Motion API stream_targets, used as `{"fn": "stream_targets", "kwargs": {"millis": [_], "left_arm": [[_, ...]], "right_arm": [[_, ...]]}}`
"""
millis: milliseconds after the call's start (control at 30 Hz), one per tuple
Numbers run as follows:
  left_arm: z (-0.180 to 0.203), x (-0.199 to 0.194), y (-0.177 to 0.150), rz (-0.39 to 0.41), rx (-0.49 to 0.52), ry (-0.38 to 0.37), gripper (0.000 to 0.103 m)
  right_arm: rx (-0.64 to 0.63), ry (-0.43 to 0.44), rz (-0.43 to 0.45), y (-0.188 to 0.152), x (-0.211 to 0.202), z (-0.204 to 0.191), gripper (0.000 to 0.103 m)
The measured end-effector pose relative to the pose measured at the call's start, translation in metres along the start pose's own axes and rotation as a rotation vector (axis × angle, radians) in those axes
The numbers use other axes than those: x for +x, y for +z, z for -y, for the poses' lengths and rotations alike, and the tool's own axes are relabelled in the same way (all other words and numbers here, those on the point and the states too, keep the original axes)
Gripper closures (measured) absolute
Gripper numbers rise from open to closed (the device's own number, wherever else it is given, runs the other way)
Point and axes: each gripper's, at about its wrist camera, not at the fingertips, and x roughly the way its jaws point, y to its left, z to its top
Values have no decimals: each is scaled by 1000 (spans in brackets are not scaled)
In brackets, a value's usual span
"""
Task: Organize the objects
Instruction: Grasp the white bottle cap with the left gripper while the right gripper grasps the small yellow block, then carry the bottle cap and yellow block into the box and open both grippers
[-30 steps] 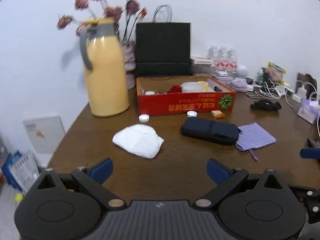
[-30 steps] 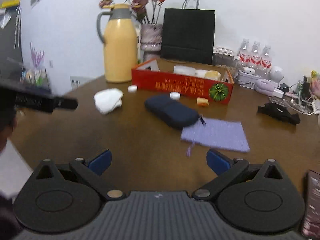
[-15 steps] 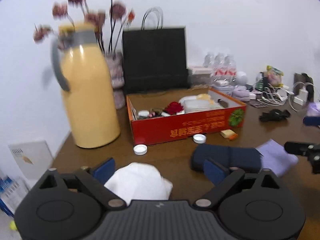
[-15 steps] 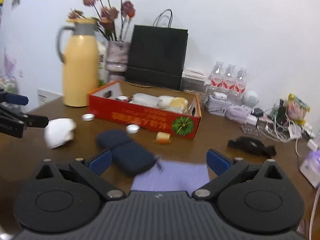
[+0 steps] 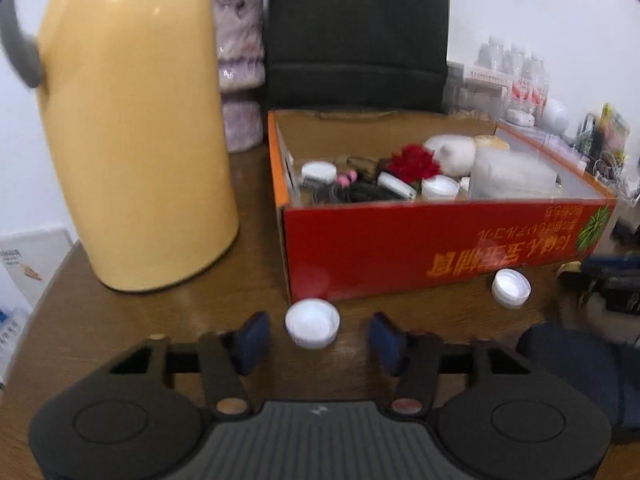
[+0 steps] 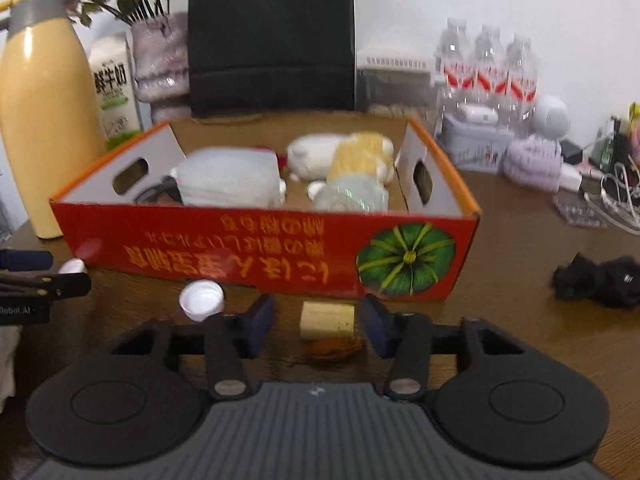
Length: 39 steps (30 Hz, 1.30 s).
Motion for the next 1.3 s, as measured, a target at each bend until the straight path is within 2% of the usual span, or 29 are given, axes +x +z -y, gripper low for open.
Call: {"fn": "stream_targets", "kwargs": {"millis": [33, 67, 133, 233, 333, 433, 533, 633, 700, 833, 967, 1067, 1167, 1300], "left_arm": [[-1, 0, 1, 1, -1, 3, 66], [-1, 1, 1, -2, -4, 10, 75], [-3, 2, 0, 7, -19, -4, 76], [4, 2, -4, 27, 20, 14, 76], [8, -4, -4, 35, 14, 20, 76], [11, -29, 0, 115, 12, 32, 76], [17, -65, 0, 145, -29, -28, 76], [31, -116, -15, 187, -18, -80, 76], [40, -153, -34, 207, -15, -108, 76], [57, -210, -79, 214, -75, -148, 76], [73, -238, -119, 149, -152, -161, 76], [84, -249, -134, 117, -126, -171, 76], [96, -264, -138, 163, -64, -118, 76], [100, -271, -140, 185, -56, -124, 76]], "right_arm": [[-11, -6, -5, -2, 2, -1, 69], [-18, -2, 1, -3, 2, -2, 72], [-35, 0, 5, -4, 2, -5, 72], [-65, -5, 21, -4, 1, -10, 72], [-76, -6, 71, -3, -7, -12, 72], [-67, 4, 141, 0, -27, -13, 72], [-88, -8, 221, -2, -70, -19, 72], [-71, 60, 257, -16, -122, -18, 72], [-59, 100, 257, -32, -154, -18, 72], [-74, 160, 229, -80, -204, -26, 72], [-53, 236, 134, -126, -229, -33, 72], [-61, 268, 102, -139, -239, -42, 72], [-89, 270, 152, -140, -254, -45, 72], [-76, 252, 170, -141, -261, -43, 72]]}}
